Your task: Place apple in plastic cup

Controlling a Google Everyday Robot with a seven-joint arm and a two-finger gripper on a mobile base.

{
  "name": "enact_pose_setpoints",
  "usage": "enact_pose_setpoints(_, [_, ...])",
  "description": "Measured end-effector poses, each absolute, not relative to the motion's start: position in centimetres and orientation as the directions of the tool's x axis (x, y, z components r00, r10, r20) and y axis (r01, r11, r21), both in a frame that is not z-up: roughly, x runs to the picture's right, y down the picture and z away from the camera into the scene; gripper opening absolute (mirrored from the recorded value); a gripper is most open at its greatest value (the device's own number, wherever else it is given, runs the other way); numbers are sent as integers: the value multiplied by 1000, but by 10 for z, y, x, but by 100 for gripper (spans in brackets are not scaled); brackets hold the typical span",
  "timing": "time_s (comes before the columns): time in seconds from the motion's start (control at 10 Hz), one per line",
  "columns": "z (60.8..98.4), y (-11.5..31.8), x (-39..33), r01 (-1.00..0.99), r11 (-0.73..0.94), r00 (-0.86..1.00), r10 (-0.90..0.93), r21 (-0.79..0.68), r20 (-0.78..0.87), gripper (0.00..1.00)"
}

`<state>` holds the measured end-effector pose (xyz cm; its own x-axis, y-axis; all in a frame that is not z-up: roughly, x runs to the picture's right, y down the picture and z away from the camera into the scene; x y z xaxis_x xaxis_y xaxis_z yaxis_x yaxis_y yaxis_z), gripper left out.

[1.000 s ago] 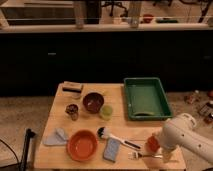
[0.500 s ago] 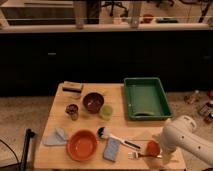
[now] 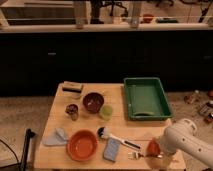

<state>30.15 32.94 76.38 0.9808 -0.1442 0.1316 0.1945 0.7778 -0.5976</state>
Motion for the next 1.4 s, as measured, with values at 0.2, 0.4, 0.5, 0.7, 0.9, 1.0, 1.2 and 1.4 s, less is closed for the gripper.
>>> enact_pose_setpoints(0.2, [761, 322, 300, 199, 785, 980, -155, -586, 125, 80])
enact_pose_setpoints(0.4, [753, 311, 301, 199, 797, 980, -162, -570, 115, 80])
enact_pose_setpoints(0.5, [752, 309, 301, 198, 801, 980, -162, -565, 114, 80])
enact_pose_setpoints(0.7, [750, 303, 295, 213, 808, 977, -165, -549, 135, 80])
enact_pose_setpoints(0.9, [748, 300, 290, 234, 813, 971, -172, -533, 165, 80])
enact_pose_setpoints(1.0, [747, 299, 287, 249, 814, 967, -177, -525, 185, 80])
enact_pose_setpoints(1.2, [748, 296, 279, 271, 815, 960, -186, -512, 211, 66])
enact_pose_setpoints(1.4, [748, 296, 278, 282, 816, 956, -191, -504, 225, 46])
